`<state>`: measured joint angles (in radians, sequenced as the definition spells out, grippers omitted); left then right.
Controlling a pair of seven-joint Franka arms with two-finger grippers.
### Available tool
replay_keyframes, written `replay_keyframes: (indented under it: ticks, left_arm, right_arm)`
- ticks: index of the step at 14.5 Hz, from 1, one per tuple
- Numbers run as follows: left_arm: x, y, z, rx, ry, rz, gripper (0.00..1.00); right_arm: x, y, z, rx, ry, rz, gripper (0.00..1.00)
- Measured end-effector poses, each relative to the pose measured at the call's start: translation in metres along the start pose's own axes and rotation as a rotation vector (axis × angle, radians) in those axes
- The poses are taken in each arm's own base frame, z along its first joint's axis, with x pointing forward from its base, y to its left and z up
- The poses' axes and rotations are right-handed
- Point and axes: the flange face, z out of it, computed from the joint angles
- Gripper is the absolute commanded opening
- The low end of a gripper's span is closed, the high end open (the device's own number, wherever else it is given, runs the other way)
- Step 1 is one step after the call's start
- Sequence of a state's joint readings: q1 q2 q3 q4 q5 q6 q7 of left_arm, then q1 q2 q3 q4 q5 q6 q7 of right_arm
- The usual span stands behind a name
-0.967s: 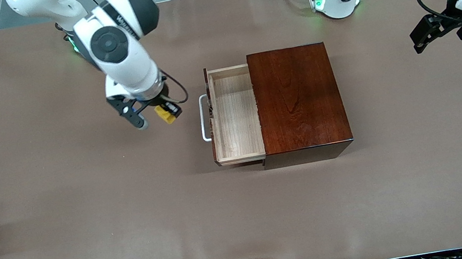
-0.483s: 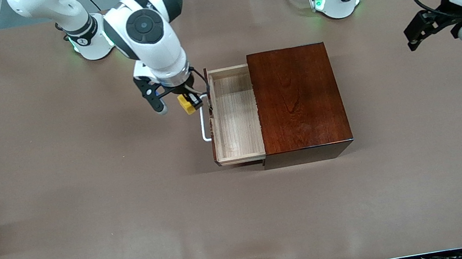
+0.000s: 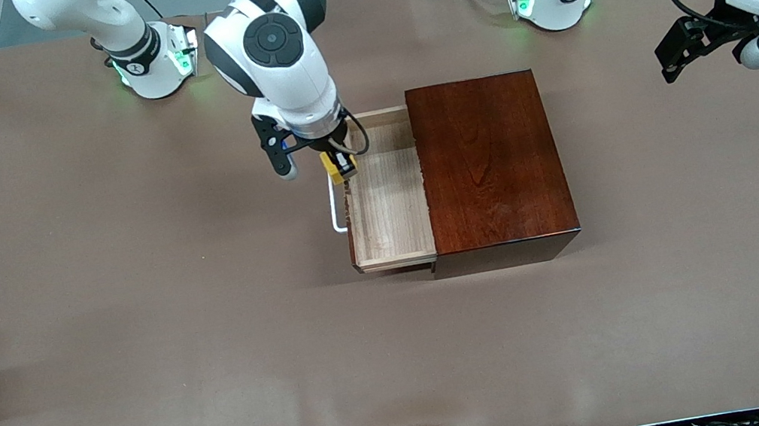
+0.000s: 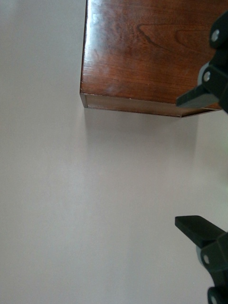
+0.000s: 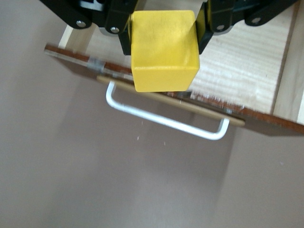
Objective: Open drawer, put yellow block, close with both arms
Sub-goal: 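Lower the cube into the drawer and open the right gripper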
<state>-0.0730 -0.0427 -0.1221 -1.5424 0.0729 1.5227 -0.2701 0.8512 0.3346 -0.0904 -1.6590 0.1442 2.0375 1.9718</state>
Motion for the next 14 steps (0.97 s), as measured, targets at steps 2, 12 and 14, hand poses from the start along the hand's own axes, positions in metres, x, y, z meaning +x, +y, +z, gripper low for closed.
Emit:
replay_keyframes:
  ticks: [2,12,14]
  left_arm:
    - [0.000,0.000,0.000,0.000,0.000,0.000,1.00]
    - [-0.001,0.005,0.001,0.000,-0.003,0.010,1.00]
    - [-0.002,0.005,0.001,0.000,-0.003,0.010,1.00]
  right_arm:
    - [-0.008,-0.001,0.003,-0.001,-0.010,0.026,0.15]
    - [-0.035,-0.005,0.062,0.011,-0.028,0.102,0.16]
    - [-0.034,-0.006,0.074,0.002,-0.020,0.105,0.18]
